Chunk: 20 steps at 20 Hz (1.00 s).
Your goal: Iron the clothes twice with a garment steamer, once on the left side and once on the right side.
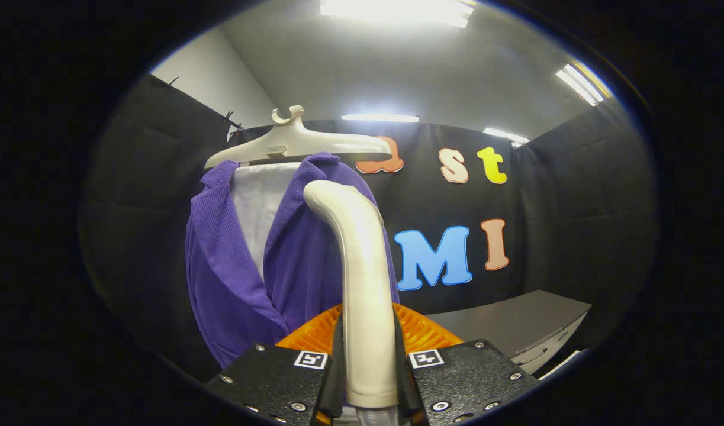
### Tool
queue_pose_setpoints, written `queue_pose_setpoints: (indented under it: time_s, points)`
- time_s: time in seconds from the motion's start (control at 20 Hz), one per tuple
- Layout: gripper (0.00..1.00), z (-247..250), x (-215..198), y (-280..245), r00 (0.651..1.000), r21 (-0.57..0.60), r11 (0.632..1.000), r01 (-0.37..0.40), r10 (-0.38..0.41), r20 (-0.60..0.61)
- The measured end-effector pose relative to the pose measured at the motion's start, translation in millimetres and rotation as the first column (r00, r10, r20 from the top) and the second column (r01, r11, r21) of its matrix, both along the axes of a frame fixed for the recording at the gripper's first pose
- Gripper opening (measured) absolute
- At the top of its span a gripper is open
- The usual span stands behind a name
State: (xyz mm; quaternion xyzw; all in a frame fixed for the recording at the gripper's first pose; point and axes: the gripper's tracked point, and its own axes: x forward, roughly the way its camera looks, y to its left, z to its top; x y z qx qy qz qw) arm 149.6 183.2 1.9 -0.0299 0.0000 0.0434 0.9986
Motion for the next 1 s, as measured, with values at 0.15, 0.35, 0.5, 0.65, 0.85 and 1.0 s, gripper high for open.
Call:
queue_pose_setpoints:
  time_s: [0.15,0.35,0.5,0.65,0.85,1.0]
  points:
    - [0.36,-32.4,-8.4,-9.2,0.999,-0.026,1.000,0.003,-0.005,-0.054]
    - [0.35,-66.1,-14.3,-17.7,0.994,-0.074,0.997,-0.003,-0.004,-0.106]
    - [0.36,-85.1,-21.5,-20.1,0.991,-0.110,0.994,-0.018,0.003,-0.135]
    - [0.36,-110.9,-34.6,-21.1,0.985,-0.143,0.989,-0.037,0.012,-0.171]
    - [0.36,-152.0,-49.5,-17.5,0.960,-0.140,0.987,-0.074,0.033,-0.276]
    - [0.36,-170.2,-61.8,-14.8,0.946,-0.174,0.978,-0.116,0.055,-0.321]
